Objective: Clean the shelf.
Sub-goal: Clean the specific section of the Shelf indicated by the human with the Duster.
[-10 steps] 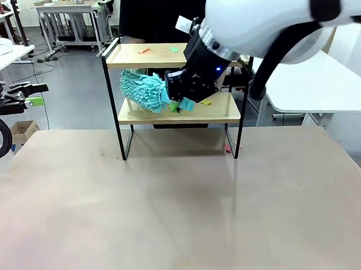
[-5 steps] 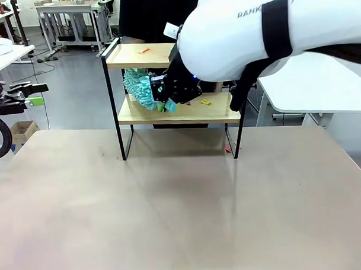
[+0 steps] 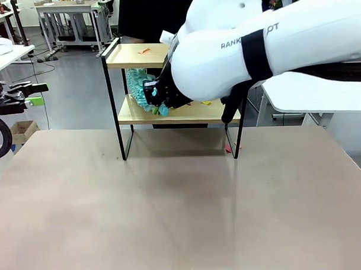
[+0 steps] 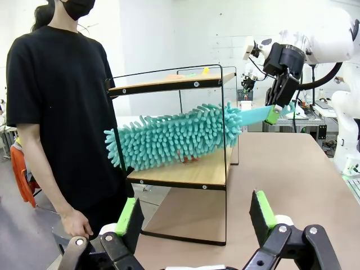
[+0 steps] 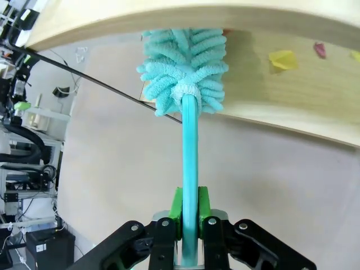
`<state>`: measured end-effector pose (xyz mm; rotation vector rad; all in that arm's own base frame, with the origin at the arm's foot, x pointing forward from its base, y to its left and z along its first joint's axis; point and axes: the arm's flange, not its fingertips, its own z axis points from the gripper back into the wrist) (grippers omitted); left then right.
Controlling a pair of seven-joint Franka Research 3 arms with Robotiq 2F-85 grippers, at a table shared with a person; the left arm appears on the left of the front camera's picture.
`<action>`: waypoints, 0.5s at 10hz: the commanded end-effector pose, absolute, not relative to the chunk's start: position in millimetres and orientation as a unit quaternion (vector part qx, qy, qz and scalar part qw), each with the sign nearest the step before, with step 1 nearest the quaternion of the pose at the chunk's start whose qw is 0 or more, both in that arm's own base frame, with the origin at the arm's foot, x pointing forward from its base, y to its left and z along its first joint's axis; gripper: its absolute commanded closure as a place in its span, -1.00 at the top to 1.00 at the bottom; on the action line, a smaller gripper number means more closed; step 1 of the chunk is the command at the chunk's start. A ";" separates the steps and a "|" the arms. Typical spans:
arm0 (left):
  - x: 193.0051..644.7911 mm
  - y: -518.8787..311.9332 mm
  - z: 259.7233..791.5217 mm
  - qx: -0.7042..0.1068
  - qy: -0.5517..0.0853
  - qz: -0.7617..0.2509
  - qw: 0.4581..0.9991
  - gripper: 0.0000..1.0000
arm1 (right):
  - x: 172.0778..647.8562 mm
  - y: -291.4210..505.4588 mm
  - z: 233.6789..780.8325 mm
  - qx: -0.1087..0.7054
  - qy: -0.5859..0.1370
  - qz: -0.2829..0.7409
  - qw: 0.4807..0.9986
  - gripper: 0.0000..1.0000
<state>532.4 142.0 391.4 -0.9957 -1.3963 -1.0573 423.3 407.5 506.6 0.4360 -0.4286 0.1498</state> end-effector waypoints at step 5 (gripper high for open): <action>531.4 141.6 393.7 -0.415 -0.587 -0.449 0.531 1.00 | 421.1 441.4 481.8 0.192 -0.195 0.070 0.959 -0.74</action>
